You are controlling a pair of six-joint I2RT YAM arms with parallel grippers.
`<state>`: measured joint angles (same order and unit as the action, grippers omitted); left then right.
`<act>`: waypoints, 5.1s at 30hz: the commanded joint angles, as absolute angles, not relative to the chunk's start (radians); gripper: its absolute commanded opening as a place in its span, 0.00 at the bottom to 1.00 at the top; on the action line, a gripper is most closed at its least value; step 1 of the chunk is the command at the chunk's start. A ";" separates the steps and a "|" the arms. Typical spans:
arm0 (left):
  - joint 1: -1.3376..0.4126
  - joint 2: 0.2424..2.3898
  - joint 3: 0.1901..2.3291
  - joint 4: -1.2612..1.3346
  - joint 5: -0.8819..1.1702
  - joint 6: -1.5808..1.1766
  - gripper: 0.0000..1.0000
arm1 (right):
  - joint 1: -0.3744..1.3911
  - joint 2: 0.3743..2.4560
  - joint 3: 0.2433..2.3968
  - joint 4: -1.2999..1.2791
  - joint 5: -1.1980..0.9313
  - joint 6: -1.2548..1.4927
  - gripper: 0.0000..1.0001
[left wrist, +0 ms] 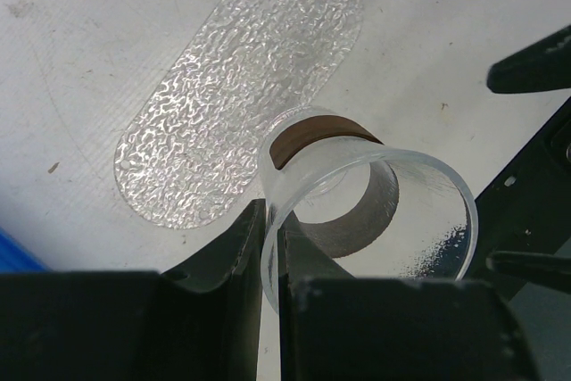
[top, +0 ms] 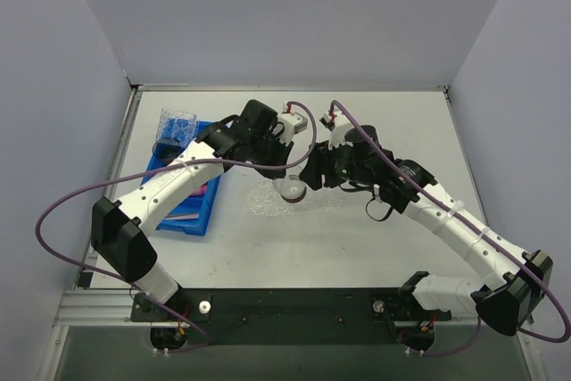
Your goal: Prepare toiletry sets of a toothbrush and toothpaste on the tray
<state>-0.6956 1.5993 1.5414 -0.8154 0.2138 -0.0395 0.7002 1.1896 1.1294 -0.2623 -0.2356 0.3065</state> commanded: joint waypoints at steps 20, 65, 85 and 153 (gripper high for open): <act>-0.753 1.631 1.667 -0.723 0.296 -0.057 0.00 | 0.736 1.264 1.092 -0.181 -0.138 0.239 0.29; -0.752 1.631 1.516 -0.603 0.020 -0.668 0.58 | 0.661 1.238 0.917 0.054 0.166 0.393 0.00; -0.749 1.738 1.456 -0.549 0.159 -0.844 0.49 | 0.693 1.249 0.931 0.097 0.272 0.488 0.00; -0.825 1.726 1.609 -0.667 0.143 -0.595 0.00 | 0.670 1.292 0.977 -0.258 0.048 0.334 0.05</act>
